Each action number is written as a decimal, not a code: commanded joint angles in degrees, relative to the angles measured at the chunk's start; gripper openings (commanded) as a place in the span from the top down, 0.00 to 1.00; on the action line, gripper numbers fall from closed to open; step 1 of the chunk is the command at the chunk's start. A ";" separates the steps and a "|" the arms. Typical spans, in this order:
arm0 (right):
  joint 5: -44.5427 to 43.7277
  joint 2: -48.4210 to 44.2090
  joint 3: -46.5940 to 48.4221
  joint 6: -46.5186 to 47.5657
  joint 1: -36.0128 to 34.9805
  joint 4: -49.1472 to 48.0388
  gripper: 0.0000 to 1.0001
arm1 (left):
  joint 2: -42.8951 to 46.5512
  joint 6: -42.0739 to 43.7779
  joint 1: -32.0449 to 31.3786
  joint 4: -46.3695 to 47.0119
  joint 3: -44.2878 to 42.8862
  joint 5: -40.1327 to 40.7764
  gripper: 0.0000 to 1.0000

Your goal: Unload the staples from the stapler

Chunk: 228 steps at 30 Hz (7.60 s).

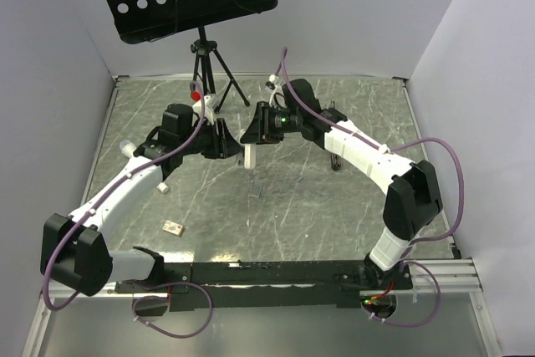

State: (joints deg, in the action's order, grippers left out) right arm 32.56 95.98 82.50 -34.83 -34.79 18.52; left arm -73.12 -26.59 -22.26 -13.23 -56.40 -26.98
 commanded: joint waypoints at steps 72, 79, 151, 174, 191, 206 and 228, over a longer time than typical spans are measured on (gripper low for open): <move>-20.16 -6.42 -2.26 6.97 -7.15 5.64 0.72 | -0.10 -2.15 5.21 -2.94 2.08 7.03 0.99; -17.18 -11.16 -4.28 8.28 -1.70 4.24 0.73 | 3.77 1.27 3.81 0.40 6.12 10.19 0.99; -14.09 -17.50 -17.99 4.59 -5.03 -10.70 0.55 | 1.40 4.79 -2.17 -0.74 3.67 2.91 0.99; -10.58 -7.12 -7.96 9.96 -0.11 -9.73 0.39 | 4.22 7.79 -3.67 -0.47 5.26 15.80 0.99; 0.57 -8.11 -24.84 0.65 -2.91 -31.96 0.26 | 2.10 -2.85 -4.02 -3.64 1.82 25.58 0.99; -2.76 -1.68 -22.30 -3.40 -6.35 -35.04 0.28 | 7.38 -11.02 -4.02 -1.10 4.54 21.89 0.99; 1.54 -7.39 -26.77 -4.28 2.00 -38.03 0.76 | 6.77 4.96 -4.19 -3.38 5.95 25.67 0.99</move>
State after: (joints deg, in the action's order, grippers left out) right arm 34.37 92.58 56.97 -39.13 -37.52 -15.35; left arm -66.59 -28.80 -26.46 -14.17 -48.49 -2.50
